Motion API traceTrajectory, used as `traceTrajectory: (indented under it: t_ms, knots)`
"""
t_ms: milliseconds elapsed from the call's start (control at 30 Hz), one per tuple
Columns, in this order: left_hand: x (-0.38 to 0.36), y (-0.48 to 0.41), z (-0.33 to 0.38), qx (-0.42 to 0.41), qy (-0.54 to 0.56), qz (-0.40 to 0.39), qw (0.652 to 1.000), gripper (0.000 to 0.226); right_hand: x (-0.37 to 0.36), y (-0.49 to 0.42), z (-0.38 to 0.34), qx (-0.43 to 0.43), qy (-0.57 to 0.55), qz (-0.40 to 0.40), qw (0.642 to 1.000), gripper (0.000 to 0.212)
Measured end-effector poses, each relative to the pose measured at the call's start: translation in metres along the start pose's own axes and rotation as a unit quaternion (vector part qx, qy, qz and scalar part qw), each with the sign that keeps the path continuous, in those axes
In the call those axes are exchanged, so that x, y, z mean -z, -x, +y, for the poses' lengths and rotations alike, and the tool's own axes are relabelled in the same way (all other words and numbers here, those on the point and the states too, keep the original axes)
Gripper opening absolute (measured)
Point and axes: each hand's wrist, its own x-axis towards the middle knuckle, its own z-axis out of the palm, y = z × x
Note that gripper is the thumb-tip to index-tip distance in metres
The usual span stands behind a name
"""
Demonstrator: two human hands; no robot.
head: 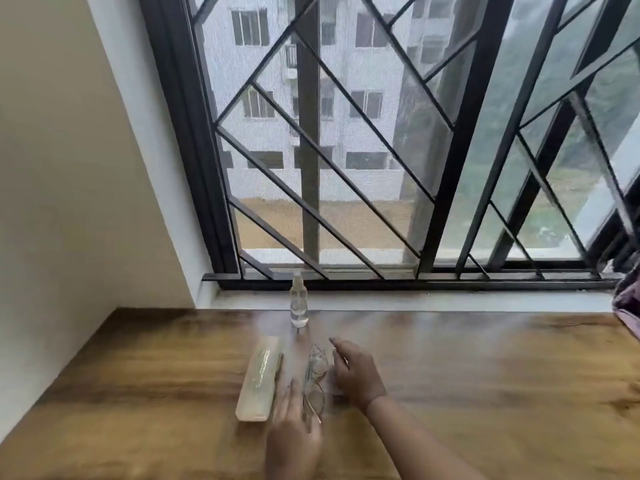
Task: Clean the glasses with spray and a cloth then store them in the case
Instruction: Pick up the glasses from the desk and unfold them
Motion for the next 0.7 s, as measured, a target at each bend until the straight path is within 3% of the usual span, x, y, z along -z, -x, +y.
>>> traceTrajectory:
  t_ms: [133,233,333,467,700]
  knots:
    - [0.001,0.001,-0.001,0.052,0.008,0.011,0.999,0.056,-0.004,-0.015,-0.003,-0.025,0.021,-0.06,0.998,0.044]
    - [-0.001,0.0,-0.01,0.08,-0.04,-0.067,0.994,0.044,-0.01,-0.027,-0.002,-0.029,0.024,-0.076,0.996,0.049]
    - [-0.01,-0.004,-0.021,0.125,-0.06,-0.071,0.988,0.046,-0.011,-0.036,-0.003,-0.028,0.033,-0.097,0.994,0.051]
    - [-0.017,-0.005,-0.031,0.113,-0.041,-0.036,0.992,0.042,-0.012,-0.037,-0.005,-0.027,0.031,-0.117,0.992,0.052]
    - [-0.013,-0.011,-0.024,0.079,-0.042,-0.024,0.996,0.03,0.015,-0.004,0.011,-0.068,0.009,-0.046,0.997,0.046]
